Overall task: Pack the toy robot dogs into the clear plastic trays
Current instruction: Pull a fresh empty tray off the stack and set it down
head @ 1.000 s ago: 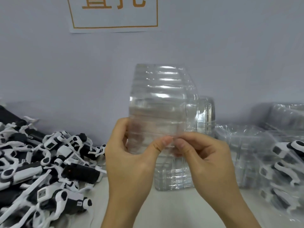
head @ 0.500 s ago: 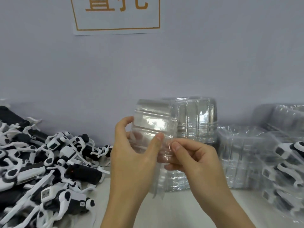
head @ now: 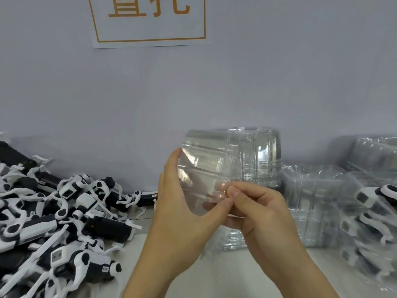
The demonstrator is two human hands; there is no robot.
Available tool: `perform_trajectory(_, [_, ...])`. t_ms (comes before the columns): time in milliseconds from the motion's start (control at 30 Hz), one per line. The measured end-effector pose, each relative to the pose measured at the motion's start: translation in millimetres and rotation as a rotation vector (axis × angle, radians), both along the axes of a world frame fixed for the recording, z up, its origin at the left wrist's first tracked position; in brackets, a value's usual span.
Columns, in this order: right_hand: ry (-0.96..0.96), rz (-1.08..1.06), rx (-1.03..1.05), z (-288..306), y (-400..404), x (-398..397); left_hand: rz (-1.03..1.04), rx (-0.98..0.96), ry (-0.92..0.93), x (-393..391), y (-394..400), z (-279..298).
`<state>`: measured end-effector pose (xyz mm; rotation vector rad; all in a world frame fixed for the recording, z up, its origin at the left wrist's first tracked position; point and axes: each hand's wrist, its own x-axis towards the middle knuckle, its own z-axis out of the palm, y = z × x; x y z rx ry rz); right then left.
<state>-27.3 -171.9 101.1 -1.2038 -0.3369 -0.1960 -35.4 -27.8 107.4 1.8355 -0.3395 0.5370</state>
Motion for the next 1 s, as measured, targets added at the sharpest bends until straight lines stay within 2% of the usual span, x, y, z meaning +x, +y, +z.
perform_trajectory(133, [-0.04,-0.052,-0.077,2,1,-3,0.034,-0.009,-0.023,2,3,-4])
perform_trajectory(333, [-0.095,-0.146,-0.19,7,8,-9,0.179,0.133,-0.112,5,0,-9])
perform_trajectory(600, [-0.087,-0.197,-0.159,7,14,-10,0.205,0.299,-0.183,-3,-5,2])
perform_trajectory(867, [-0.116,-0.299,-0.143,9,9,-9,0.361,0.088,-0.245,6,11,-1])
perform_trajectory(1000, [-0.097,-0.266,-0.129,13,3,-10,0.376,0.034,-0.242,7,17,-3])
